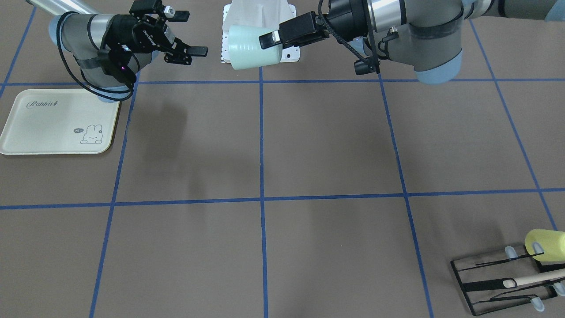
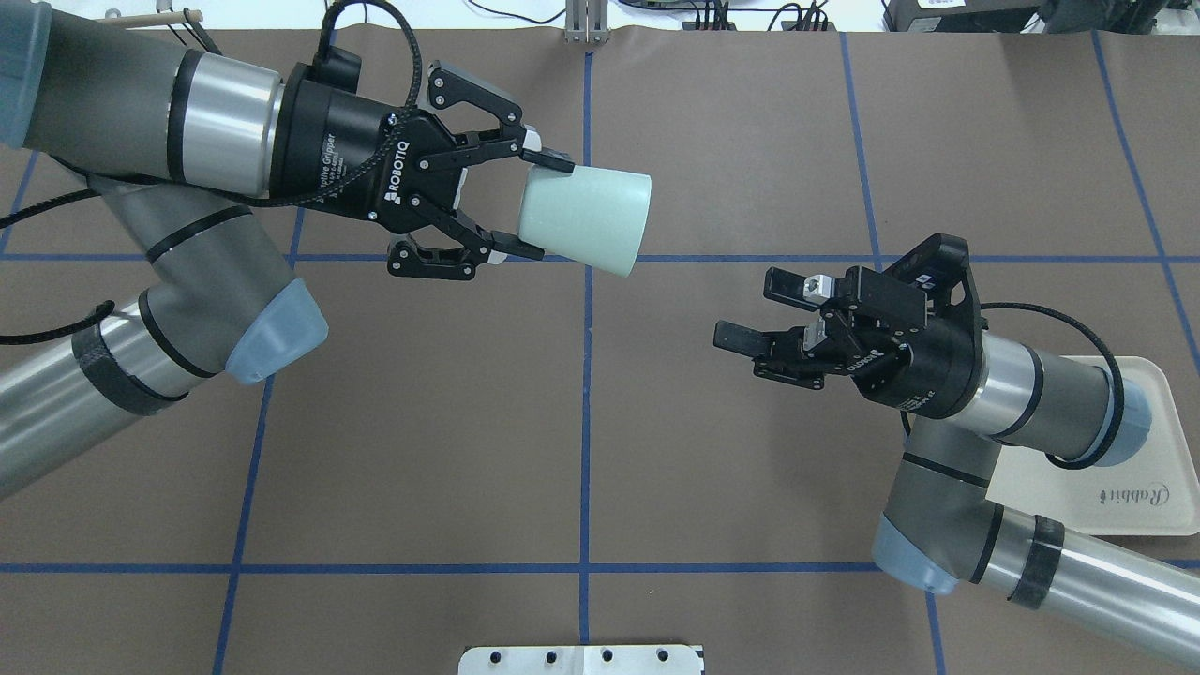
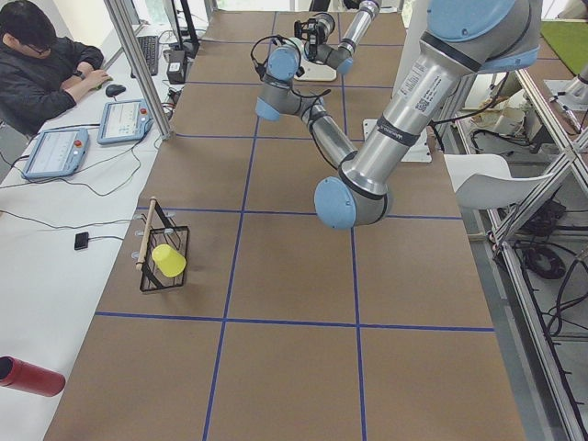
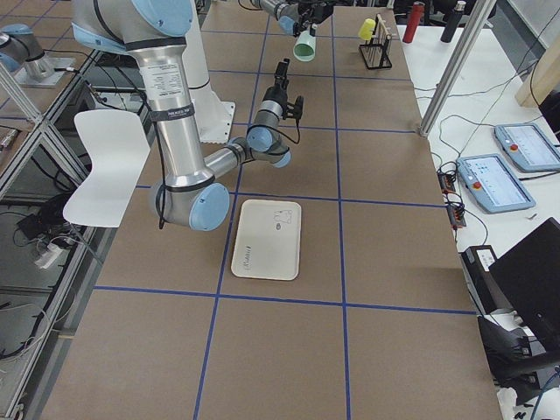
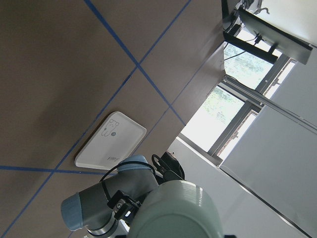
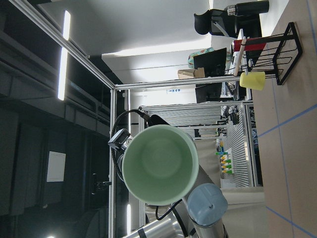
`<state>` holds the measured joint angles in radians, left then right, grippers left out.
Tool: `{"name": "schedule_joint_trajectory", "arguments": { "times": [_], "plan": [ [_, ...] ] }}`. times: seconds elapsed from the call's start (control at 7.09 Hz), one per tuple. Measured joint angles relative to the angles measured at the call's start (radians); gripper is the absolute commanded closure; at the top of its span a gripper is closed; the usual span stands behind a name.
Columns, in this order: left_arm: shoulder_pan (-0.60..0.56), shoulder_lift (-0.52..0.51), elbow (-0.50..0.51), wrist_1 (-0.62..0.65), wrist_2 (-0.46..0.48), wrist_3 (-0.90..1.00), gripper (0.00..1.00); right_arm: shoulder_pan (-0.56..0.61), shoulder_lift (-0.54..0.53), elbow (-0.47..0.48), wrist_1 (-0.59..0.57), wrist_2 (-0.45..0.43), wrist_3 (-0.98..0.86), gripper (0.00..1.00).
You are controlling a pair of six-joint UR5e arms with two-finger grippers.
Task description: Left arm grabs green cup and hands to right arm on tray
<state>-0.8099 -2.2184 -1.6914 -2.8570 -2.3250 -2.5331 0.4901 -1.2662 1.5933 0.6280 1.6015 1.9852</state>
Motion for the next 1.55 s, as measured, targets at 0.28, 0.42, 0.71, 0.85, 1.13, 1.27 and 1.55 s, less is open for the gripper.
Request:
{"name": "schedule_joint_trajectory", "arguments": {
  "times": [0.28, 0.42, 0.71, 0.85, 1.13, 1.27, 1.55],
  "plan": [
    [-0.002, -0.005, -0.002, 0.039, -0.032, 0.029, 0.87, -0.013, 0.006, -0.008, 0.026, -0.024, 0.0, 0.01],
    [0.0, -0.007, -0.004, 0.057, -0.037, 0.032, 0.87, -0.016, 0.008, -0.008, 0.025, -0.038, 0.001, 0.01],
    [0.004, -0.007, -0.006, 0.073, -0.039, 0.04, 0.87, -0.027, 0.032, -0.006, -0.016, -0.079, 0.004, 0.01],
    [0.008, -0.007, -0.007, 0.08, -0.039, 0.055, 0.87, -0.031, 0.058, -0.003, -0.055, -0.091, 0.006, 0.02],
    [0.017, -0.005, -0.007, 0.094, -0.039, 0.078, 0.87, -0.033, 0.087, 0.003, -0.091, -0.109, 0.009, 0.02],
    [0.02, -0.003, -0.007, 0.098, -0.046, 0.092, 0.87, -0.033, 0.091, 0.005, -0.094, -0.113, 0.011, 0.02],
    [0.016, 0.001, -0.009, 0.107, -0.079, 0.121, 0.87, -0.032, 0.094, 0.014, -0.11, -0.118, 0.013, 0.03]
  ]
}}
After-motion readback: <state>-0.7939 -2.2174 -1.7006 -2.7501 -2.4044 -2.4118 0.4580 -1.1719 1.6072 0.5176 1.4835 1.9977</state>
